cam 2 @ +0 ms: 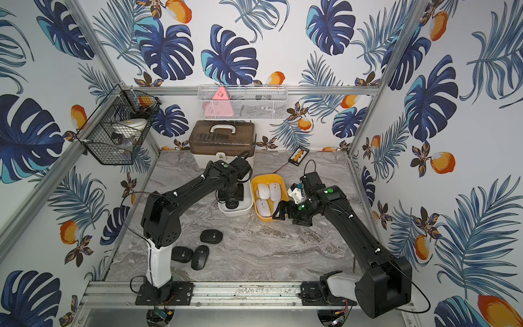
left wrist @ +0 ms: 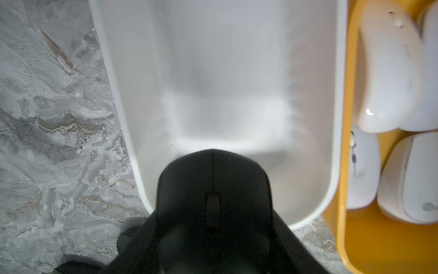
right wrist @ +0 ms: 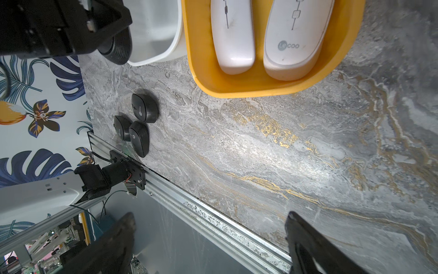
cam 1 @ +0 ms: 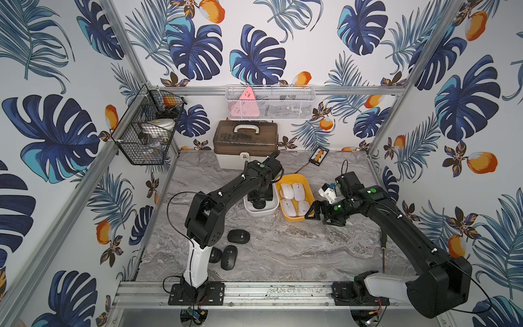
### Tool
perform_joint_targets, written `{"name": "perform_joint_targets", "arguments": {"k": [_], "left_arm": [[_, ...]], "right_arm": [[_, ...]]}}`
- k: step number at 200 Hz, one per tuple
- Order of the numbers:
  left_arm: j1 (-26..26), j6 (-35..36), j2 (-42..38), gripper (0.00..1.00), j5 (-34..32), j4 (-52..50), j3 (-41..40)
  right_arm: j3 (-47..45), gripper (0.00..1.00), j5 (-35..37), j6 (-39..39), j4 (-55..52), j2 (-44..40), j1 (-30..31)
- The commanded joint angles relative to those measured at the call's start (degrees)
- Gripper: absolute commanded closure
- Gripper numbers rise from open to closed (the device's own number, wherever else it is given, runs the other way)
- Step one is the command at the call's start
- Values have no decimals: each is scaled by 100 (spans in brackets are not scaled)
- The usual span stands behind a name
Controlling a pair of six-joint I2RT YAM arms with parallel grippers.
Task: Place the mice by color into the storage box
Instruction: Place the mouse in the storage box.
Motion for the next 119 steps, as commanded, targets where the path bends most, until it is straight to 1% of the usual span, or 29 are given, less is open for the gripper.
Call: {"name": "perform_joint_targets", "arguments": {"k": [1,44,82,119], "left_arm": [[42,307,255,51,-194,-68,139],[46,330,750,50,-399,-28,296],[53,286,918,48,-587,-40,291],[54,158,965,45,-694,89,-8]], "right_arm": [[40,0,61,31,67,44,6],[14,0,36,58,121,108,5],[-34,0,2,58,169,90,2],[-66,0,23,58,165,52,6]]}}
